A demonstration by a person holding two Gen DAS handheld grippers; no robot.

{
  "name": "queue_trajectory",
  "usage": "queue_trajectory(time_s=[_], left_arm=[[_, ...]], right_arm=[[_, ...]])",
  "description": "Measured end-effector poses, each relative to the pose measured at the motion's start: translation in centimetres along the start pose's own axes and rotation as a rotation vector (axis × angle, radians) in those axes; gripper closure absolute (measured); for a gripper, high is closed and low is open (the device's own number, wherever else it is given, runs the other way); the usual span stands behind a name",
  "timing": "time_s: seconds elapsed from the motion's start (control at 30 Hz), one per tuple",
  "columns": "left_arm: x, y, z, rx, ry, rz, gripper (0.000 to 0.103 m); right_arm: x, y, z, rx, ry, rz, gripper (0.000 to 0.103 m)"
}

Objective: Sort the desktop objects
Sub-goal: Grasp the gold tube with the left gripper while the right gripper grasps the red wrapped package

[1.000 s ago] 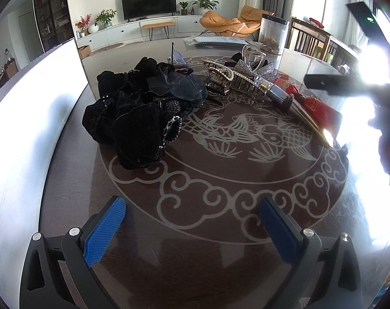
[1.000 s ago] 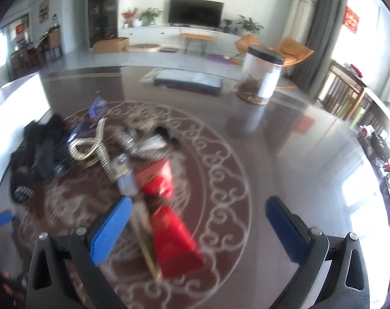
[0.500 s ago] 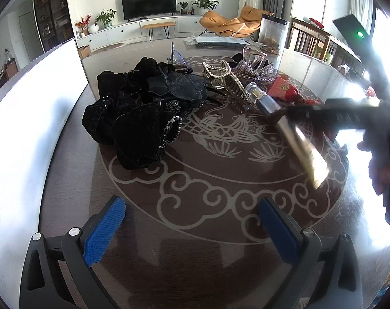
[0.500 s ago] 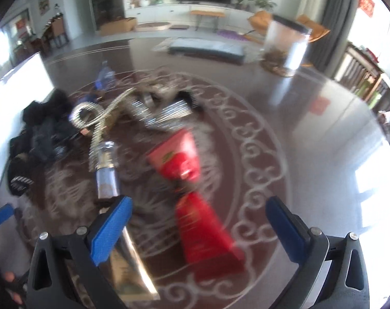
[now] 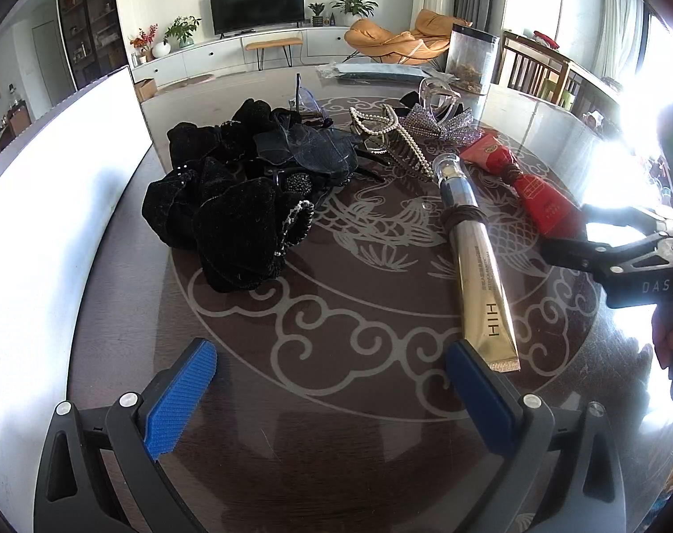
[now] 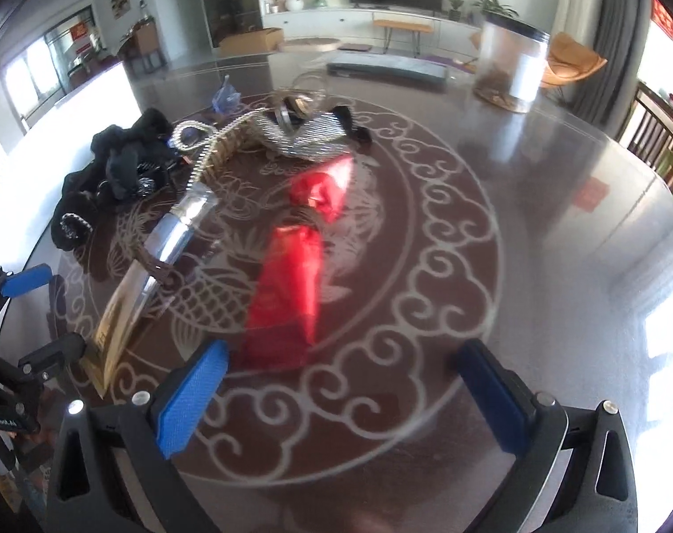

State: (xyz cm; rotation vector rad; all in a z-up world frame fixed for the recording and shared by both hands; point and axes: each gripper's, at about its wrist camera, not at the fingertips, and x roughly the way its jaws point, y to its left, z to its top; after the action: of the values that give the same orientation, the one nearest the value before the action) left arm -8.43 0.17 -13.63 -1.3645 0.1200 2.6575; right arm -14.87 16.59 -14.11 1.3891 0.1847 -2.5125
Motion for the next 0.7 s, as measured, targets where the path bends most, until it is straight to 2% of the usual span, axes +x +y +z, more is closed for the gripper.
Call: queue_trajectory(time_s=[0.13, 0.27, 0.3, 0.33, 0.37, 0.4, 0.43, 0.57, 0.63, 0.7], left_arm=[[-0.9, -0.6, -1.3, 0.045, 0.0, -0.032, 0.0], [-1.7, -0.9, -2.4, 0.064, -0.001, -0.043, 0.0], [-1.8, -0.9, -2.5, 0.064, -0.001, -0.043, 0.0], [-1.8, -0.9, -2.5, 0.064, -0.001, -0.043, 0.0], [-1.8, -1.0, -2.5, 0.064, -0.001, -0.043, 0.0], [-1.8, -1.0, -2.5, 0.064, -0.001, -0.043, 0.0], [-1.8, -0.9, -2.4, 0.061, -0.001, -0.043, 0.0], [-1.5, -1.2, -1.7, 0.037, 0.025, -0.045, 0.0], [-1.4, -2.1, -0.7, 0.021, 0.014, -0.133, 0.0], [-1.1, -3.4, 0.6, 0.027, 0.008, -0.165, 0.0]], right_arm=[[2.0, 1.1, 2.4, -0.01, 0.002, -0.024, 0.0], [3.3, 0.3, 4.7, 0.044, 0.045, -0.055, 0.0], [3.2, 0.3, 4.9, 0.04, 0.039, -0.053, 0.007], [2.6, 0.4, 5.0, 0.024, 0.012, -0.044, 0.029], [2.3, 0.5, 5.0, 0.013, 0.0, -0.036, 0.044], [2.1, 0.5, 4.9, 0.006, -0.005, -0.032, 0.073], [1.8, 0.6, 4.6, 0.002, -0.006, -0.023, 0.078], [-0.2, 0.0, 1.3, -0.02, -0.034, 0.008, 0.078], [-1.8, -0.5, -1.1, -0.026, -0.04, -0.014, 0.078], [-3.0, -1.2, -2.9, -0.014, -0.039, -0.02, 0.078]])
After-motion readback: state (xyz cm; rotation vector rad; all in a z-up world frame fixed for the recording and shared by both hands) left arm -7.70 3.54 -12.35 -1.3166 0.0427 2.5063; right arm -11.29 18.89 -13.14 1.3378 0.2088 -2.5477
